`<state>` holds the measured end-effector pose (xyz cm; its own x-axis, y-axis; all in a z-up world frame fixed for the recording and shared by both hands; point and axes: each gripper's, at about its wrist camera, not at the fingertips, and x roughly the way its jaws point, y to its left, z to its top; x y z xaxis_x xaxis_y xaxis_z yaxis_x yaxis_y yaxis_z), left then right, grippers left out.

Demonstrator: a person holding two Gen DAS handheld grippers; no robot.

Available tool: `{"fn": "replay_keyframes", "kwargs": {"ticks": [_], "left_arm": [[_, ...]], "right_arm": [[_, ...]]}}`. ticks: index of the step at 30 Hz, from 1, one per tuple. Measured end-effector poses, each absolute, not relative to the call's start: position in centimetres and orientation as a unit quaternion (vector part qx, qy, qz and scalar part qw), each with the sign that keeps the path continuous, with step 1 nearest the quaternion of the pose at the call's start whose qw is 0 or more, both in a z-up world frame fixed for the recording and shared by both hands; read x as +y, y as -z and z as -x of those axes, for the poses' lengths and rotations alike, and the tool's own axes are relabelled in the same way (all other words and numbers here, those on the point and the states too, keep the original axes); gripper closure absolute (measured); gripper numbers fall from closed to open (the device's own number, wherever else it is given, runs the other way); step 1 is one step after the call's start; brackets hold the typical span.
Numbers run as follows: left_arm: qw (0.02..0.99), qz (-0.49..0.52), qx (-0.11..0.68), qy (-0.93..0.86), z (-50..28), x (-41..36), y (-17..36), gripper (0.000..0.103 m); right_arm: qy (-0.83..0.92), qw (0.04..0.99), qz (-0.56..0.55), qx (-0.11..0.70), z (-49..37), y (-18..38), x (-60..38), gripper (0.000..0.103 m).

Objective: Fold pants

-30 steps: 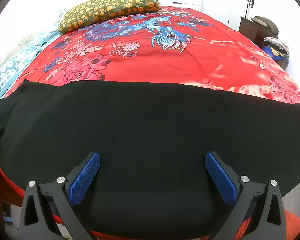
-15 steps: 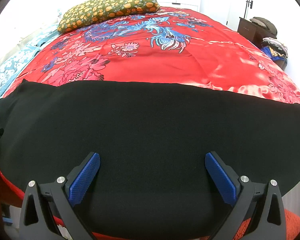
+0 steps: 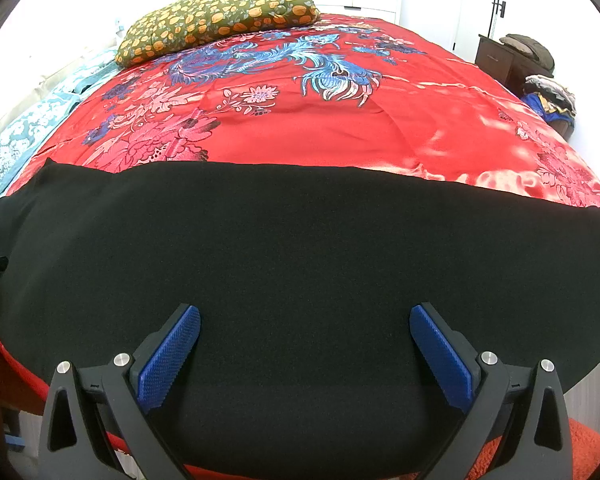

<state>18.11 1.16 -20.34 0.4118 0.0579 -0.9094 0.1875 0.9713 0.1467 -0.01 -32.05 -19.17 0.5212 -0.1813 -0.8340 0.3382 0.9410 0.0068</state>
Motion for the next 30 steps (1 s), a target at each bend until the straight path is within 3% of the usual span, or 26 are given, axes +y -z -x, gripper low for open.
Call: {"fn": "replay_keyframes", "kwargs": {"ticks": [19,24,30], "left_arm": [[0.832,-0.119,0.541,0.037,-18.5,1.2,20.4,0.001],[0.832,-0.119,0.542,0.029,-18.6,0.9,20.5,0.001],[0.842,-0.111,0.527,0.033,-18.1,1.2,20.4,0.000]], "right_arm": [[0.133,0.851,-0.114,0.496,-0.8,17.7,-33.3,0.001],[0.164,0.872,-0.178,0.427,1.6,11.7,-39.0,0.001],[0.283,0.879,-0.179,0.338,9.5,4.4,-53.7,0.000]]}}
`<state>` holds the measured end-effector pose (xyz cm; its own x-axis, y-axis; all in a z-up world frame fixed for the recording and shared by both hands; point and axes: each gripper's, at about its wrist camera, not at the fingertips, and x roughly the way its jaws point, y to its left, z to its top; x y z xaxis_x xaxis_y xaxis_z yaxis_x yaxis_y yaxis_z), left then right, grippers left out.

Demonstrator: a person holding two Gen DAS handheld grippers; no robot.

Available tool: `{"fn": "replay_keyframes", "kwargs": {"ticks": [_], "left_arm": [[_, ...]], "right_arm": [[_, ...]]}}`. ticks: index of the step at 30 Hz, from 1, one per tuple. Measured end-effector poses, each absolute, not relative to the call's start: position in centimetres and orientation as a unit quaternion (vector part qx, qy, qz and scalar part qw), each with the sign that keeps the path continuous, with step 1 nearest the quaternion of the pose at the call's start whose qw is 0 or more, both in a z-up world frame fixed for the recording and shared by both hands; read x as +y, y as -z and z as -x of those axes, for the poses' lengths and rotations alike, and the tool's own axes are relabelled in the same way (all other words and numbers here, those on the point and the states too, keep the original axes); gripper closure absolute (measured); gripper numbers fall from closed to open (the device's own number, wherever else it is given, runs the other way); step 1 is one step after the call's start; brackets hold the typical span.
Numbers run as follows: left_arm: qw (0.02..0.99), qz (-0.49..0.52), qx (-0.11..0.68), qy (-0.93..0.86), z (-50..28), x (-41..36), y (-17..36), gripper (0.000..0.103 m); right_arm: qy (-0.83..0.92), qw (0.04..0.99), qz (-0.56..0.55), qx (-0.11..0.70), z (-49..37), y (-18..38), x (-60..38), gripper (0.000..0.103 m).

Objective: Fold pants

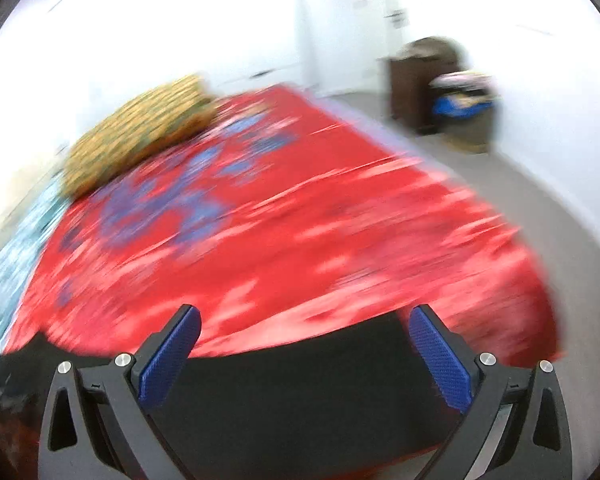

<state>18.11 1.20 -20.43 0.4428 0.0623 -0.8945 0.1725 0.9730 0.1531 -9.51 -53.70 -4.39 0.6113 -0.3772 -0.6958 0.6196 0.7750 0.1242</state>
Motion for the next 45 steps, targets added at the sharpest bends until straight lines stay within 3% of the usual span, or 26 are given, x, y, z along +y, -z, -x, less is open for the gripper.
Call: {"fn": "replay_keyframes", "kwargs": {"ticks": [6,13,21,31,35,41,43,44,45], "left_arm": [[0.852,-0.104,0.512,0.023,-17.9,1.1,20.4,0.000],[0.857,-0.106,0.505,0.021,-17.4,1.0,20.4,0.000],[0.856,-0.107,0.505,0.015,-17.4,0.8,20.3,0.000],[0.858,-0.108,0.502,0.015,-17.3,0.9,20.4,0.000],[0.858,-0.108,0.502,0.015,-17.3,0.9,20.4,0.001],[0.859,-0.108,0.500,0.015,-17.3,0.9,20.4,0.000],[0.859,-0.108,0.500,0.015,-17.3,1.0,20.4,0.000],[0.859,-0.108,0.501,0.015,-17.3,1.0,20.4,0.000],[0.859,-0.108,0.500,0.015,-17.3,1.0,20.4,0.000]], "right_arm": [[0.286,0.835,-0.241,0.404,14.9,7.2,-64.3,0.001],[0.090,0.834,-0.298,0.455,12.9,13.2,-62.7,0.023],[0.074,0.824,-0.283,0.485,10.9,17.0,-61.7,0.025],[-0.021,0.818,-0.379,0.433,12.6,16.8,-62.2,0.028],[0.032,0.807,-0.360,0.467,12.0,17.9,-62.6,0.028],[0.048,0.798,-0.393,0.454,11.8,18.4,-63.1,0.028],[0.052,0.792,-0.400,0.459,12.0,18.5,-63.5,0.039],[0.058,0.790,-0.386,0.472,11.8,18.4,-63.3,0.064],[0.058,0.785,-0.377,0.489,11.8,18.6,-63.2,0.076]]}}
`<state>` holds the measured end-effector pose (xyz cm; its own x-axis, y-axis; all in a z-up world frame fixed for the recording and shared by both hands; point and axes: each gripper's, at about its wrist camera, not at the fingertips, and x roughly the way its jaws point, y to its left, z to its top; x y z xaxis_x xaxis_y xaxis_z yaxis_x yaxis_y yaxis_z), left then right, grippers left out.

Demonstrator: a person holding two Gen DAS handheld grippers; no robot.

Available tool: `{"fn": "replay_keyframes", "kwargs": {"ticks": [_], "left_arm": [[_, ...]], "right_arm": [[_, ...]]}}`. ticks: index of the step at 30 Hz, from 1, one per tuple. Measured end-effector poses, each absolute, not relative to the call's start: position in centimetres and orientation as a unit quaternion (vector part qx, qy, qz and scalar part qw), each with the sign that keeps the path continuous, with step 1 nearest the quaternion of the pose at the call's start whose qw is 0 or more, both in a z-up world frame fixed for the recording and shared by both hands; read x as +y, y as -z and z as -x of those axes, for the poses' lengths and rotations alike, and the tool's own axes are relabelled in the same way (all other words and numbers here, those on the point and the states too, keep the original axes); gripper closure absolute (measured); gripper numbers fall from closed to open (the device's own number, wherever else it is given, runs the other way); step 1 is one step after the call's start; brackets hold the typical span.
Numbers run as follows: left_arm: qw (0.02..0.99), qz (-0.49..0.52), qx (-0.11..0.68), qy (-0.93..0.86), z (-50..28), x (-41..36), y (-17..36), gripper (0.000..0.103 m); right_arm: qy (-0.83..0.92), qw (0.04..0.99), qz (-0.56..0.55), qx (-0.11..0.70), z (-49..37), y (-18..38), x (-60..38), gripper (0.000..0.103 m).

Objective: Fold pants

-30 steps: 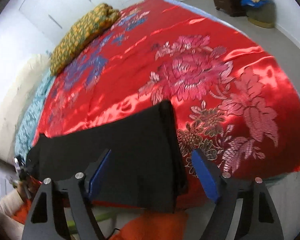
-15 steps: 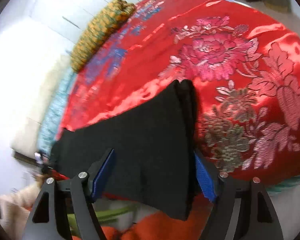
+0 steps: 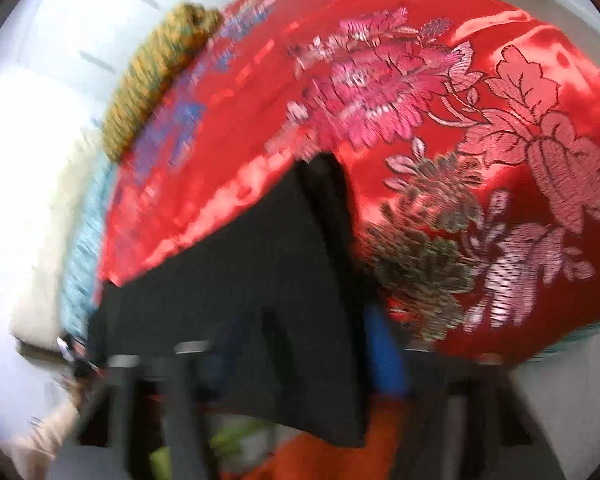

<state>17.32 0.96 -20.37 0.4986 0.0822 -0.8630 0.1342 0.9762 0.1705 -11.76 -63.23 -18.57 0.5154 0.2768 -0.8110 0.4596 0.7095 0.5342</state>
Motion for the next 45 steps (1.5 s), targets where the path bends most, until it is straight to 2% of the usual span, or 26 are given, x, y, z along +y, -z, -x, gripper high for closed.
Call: {"fn": "replay_keyframes", "kwargs": {"ticks": [5,10,15,20,30,35,45], "left_arm": [[0.858,-0.107,0.502,0.015,-17.4,1.0,20.4,0.000],[0.850,-0.096,0.518,0.012,-17.6,1.1,20.0,0.001],[0.851,-0.057,0.521,0.043,-17.4,1.0,18.7,0.001],[0.860,-0.033,0.504,0.067,-17.3,1.2,17.7,0.001],[0.857,0.003,0.510,0.072,-18.0,3.7,17.7,0.001],[0.858,0.026,0.507,0.073,-18.1,4.7,17.4,0.001],[0.856,0.039,0.509,0.080,-18.2,5.0,17.3,0.001]], "right_arm": [[0.049,0.791,-0.381,0.476,12.1,16.7,-62.6,0.084],[-0.003,0.812,-0.423,0.402,11.9,12.8,-60.8,0.088],[-0.106,0.809,-0.478,0.325,9.5,9.9,-54.4,0.088],[-0.184,0.779,-0.525,0.290,5.5,10.4,-45.8,0.088],[-0.249,0.739,-0.521,0.345,-6.1,16.0,-26.7,0.088],[-0.256,0.744,-0.463,0.408,-8.9,17.5,-19.8,0.088],[-0.222,0.763,-0.381,0.473,-10.9,20.0,-13.1,0.086]]}}
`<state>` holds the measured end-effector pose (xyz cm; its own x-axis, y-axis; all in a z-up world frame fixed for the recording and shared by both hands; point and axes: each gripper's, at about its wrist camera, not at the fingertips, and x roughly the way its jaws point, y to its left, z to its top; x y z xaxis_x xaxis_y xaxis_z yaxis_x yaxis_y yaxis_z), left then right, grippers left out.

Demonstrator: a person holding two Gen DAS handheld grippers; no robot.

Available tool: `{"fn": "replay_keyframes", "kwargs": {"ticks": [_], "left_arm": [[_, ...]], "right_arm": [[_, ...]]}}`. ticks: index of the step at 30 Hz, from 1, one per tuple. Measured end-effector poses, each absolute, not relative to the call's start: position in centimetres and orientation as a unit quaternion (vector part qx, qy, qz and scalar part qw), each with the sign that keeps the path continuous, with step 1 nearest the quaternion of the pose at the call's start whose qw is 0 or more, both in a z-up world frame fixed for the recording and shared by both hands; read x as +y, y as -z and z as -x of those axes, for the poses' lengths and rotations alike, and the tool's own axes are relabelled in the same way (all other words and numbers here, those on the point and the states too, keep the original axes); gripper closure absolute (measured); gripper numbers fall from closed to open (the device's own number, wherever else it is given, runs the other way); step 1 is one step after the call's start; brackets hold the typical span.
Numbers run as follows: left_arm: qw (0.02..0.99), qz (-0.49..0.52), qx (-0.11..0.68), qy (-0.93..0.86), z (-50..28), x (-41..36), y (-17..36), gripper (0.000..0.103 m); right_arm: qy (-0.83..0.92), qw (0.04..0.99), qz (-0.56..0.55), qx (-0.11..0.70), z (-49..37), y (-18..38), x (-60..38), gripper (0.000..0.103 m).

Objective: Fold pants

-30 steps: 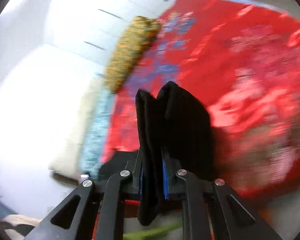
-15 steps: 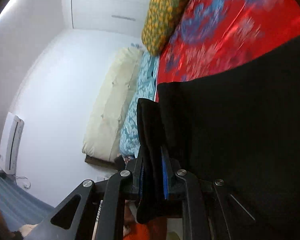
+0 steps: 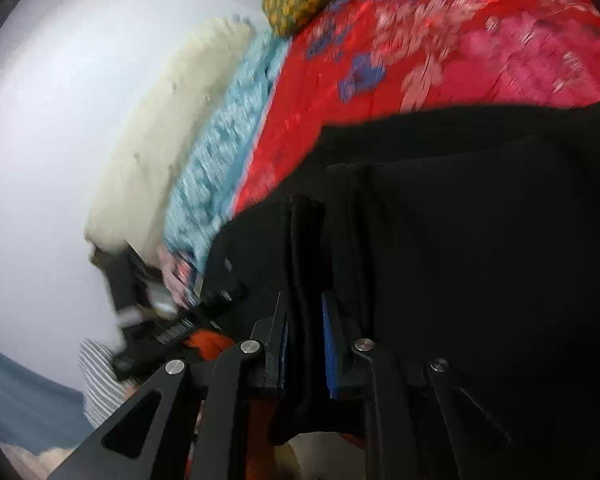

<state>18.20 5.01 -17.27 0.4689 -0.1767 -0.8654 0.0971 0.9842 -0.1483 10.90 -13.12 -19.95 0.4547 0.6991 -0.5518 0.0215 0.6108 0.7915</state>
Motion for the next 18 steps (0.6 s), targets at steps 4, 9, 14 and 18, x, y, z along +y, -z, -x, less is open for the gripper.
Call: {"fn": "replay_keyframes", "kwargs": {"ticks": [4,9,14,18], "left_arm": [[0.859,0.047,0.502,0.092,-17.8,5.0,16.9,0.002],[0.879,0.063,0.456,0.123,-16.2,5.2,14.2,0.002],[0.863,0.060,0.454,0.213,-14.3,1.1,12.5,0.004],[0.831,0.004,0.496,0.251,-14.0,-4.6,14.1,0.021]], "right_arm": [[-0.207,0.777,-0.333,0.492,-10.9,19.7,-11.2,0.062],[-0.228,0.827,-0.214,0.466,-8.2,13.9,-11.4,0.019],[-0.170,0.878,-0.108,0.435,-2.1,10.1,-15.2,0.014],[-0.103,0.895,-0.111,0.418,1.9,9.5,-18.8,0.012]]}}
